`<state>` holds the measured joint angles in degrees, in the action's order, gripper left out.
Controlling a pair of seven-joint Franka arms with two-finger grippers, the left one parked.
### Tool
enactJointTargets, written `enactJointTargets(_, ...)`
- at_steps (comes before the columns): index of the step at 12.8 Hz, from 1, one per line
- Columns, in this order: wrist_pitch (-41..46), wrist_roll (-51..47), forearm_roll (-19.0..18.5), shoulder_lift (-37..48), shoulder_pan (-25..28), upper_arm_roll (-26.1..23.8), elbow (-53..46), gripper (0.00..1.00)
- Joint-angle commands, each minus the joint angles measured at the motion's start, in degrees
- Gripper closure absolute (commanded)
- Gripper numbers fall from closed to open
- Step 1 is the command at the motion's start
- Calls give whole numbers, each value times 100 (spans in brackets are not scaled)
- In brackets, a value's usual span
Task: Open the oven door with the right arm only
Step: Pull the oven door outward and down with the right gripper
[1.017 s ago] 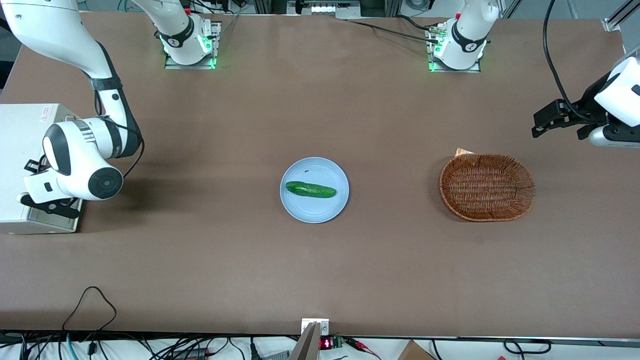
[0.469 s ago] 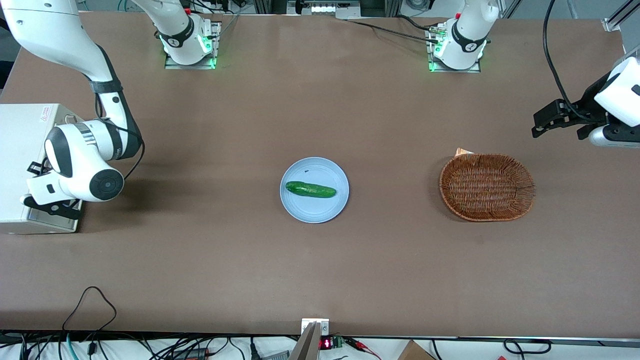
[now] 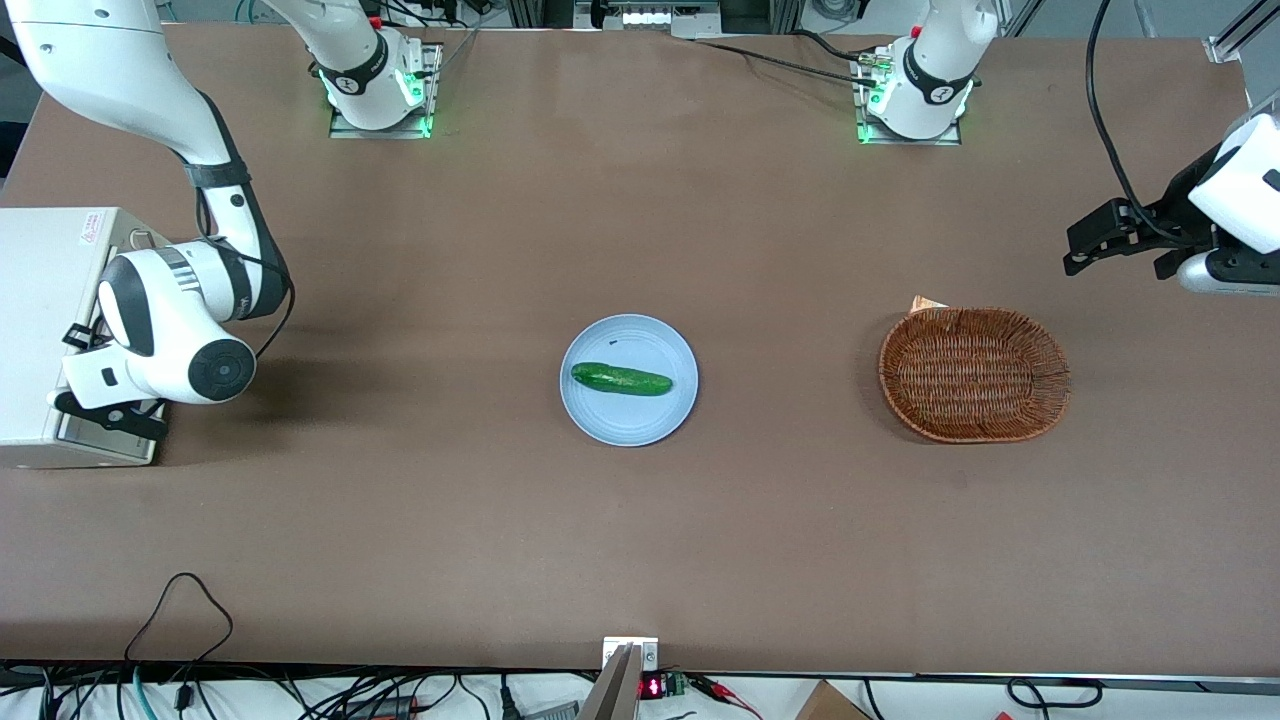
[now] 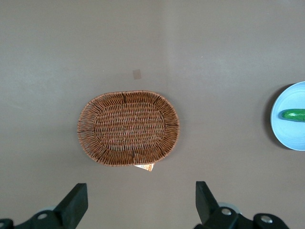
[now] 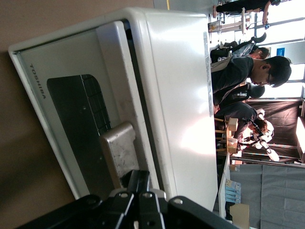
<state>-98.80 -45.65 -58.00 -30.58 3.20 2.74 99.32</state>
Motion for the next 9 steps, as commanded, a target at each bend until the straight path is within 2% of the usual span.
enactJointTargets(1, -157, -313, 339, -264, 215, -37, -70, 99)
enactJointTargets(9, -254, -331, 693, -510, 374, -46, -176, 99)
